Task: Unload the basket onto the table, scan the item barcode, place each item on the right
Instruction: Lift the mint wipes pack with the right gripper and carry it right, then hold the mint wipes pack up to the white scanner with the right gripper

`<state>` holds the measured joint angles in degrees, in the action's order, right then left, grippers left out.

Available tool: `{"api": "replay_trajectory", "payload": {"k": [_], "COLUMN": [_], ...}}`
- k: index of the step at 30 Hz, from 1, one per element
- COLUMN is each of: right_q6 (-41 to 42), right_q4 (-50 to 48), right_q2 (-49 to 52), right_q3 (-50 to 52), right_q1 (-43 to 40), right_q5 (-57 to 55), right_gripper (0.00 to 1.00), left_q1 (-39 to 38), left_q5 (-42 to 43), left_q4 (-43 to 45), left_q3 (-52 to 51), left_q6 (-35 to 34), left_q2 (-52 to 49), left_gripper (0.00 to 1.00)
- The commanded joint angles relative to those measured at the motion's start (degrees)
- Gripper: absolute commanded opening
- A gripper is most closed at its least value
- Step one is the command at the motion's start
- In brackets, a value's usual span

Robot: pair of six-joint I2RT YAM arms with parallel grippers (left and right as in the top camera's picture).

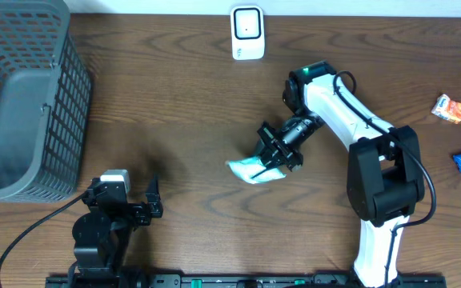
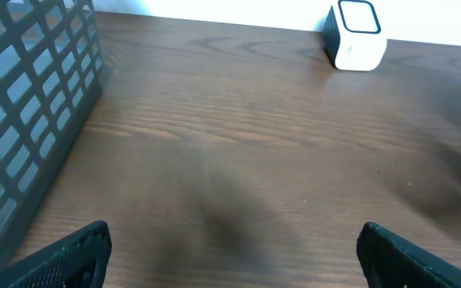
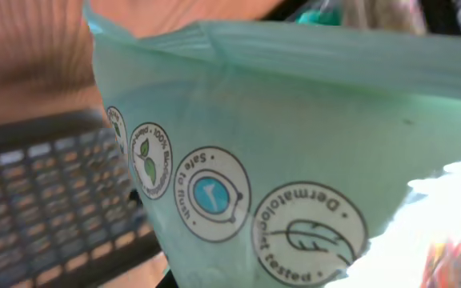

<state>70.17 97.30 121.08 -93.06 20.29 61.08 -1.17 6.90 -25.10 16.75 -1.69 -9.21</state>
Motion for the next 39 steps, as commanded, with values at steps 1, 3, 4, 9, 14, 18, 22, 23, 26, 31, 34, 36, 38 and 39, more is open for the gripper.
{"api": "replay_trajectory", "payload": {"k": [1,3,4,9,14,18,22,23,26,31,34,36,38,39], "right_q6": [3.69,8.26,12.15,35.01,47.21,47.21,47.21,47.21,47.21,46.8,33.4,15.87,7.45,2.4], "right_q4": [0.22,-0.11,-1.03,-12.22,-20.37,-19.52,-15.58,-15.12,-15.17,-14.29,-14.88,-17.81,-21.33,-23.47], "right_q2": [-1.44,-1.44,-1.44,-1.38,-0.5,0.98,2.1,2.45,3.17,3.76,3.76,3.76,3.74,3.69], "right_q3": [0.04,0.04,0.04,0.04,0.04,0.07,0.09,0.11,0.13,0.13,0.13,0.11,0.04,-0.04], "right_q1": [-0.59,-0.81,-1.25,-4.39,-9.53,-11.76,-12.17,-12.17,-12.04,-12.0,-12.0,-12.0,-11.8,-11.58], "right_q5": [16.33,20.76,22.18,24.22,22.84,20.92,17.46,17.22,16.5,14.19,15.04,19.41,22.45,22.8], "right_gripper": [0.02,0.02,0.02,0.02,0.02,0.02,0.02,0.02,0.02,0.02,0.02,0.01,0.01,0.01], "left_q1": [0.24,0.24,0.24,0.24,0.24,0.24,0.24,0.24,0.24,0.24,0.24,0.24,0.24,0.24], "left_q5": [-0.52,-0.52,-0.52,-0.52,-0.52,-0.52,-0.52,-0.52,-0.52,-0.52,-0.52,-0.52,-0.52,-0.52], "left_q4": [0.22,0.22,0.24,0.22,0.22,0.22,0.22,0.22,0.22,0.22,0.22,0.22,0.22,0.22], "left_q3": [0.31,0.31,0.31,0.31,0.31,0.31,0.31,0.31,0.31,0.31,0.31,0.31,0.31,0.31], "left_q6": [-0.11,-0.11,-0.09,-0.11,-0.11,-0.11,-0.11,-0.11,-0.11,-0.11,-0.11,-0.11,-0.11,-0.11], "left_q2": [0.42,0.42,0.42,0.42,0.42,0.42,0.42,0.42,0.42,0.42,0.42,0.42,0.42,0.42], "left_gripper": [0.98,0.98,0.98,0.98,0.98,0.98,0.98,0.98,0.98,0.98,0.98,0.98,0.98,0.98]}}
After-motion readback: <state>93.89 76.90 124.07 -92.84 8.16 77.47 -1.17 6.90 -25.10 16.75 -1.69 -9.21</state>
